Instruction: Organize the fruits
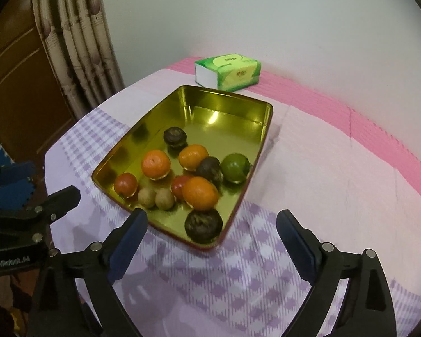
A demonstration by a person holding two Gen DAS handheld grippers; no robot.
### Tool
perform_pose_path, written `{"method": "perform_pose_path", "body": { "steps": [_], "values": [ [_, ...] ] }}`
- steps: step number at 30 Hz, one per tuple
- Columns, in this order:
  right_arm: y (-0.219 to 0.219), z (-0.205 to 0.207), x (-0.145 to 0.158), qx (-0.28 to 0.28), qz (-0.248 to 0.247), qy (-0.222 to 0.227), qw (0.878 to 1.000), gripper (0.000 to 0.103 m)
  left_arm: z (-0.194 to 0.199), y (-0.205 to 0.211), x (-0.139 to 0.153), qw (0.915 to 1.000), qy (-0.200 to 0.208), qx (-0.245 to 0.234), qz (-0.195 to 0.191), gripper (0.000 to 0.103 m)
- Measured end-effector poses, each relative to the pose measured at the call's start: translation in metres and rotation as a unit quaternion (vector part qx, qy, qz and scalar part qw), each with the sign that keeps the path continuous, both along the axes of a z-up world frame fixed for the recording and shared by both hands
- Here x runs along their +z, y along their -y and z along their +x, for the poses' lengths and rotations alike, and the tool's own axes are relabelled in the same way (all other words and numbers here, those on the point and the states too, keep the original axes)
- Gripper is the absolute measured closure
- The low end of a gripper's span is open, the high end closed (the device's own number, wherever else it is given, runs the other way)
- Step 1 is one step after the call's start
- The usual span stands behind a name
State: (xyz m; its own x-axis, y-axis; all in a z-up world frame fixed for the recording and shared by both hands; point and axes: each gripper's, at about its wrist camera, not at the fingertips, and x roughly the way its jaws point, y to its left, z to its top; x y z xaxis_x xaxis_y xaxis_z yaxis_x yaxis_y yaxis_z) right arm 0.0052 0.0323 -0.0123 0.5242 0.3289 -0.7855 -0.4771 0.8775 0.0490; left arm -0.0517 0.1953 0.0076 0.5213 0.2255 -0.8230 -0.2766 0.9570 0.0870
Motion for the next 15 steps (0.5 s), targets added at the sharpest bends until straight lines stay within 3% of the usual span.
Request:
{"method": "perform_pose_path", "body": {
  "steps": [15],
  "values": [
    [0.0023, -0.0038, -0.0077, -0.004, -0.014, -0.002, 1.0, 0.008, 0.0, 0.005, -0.0062, 1.0, -0.005, -0.003, 0.002, 0.011]
  ]
}}
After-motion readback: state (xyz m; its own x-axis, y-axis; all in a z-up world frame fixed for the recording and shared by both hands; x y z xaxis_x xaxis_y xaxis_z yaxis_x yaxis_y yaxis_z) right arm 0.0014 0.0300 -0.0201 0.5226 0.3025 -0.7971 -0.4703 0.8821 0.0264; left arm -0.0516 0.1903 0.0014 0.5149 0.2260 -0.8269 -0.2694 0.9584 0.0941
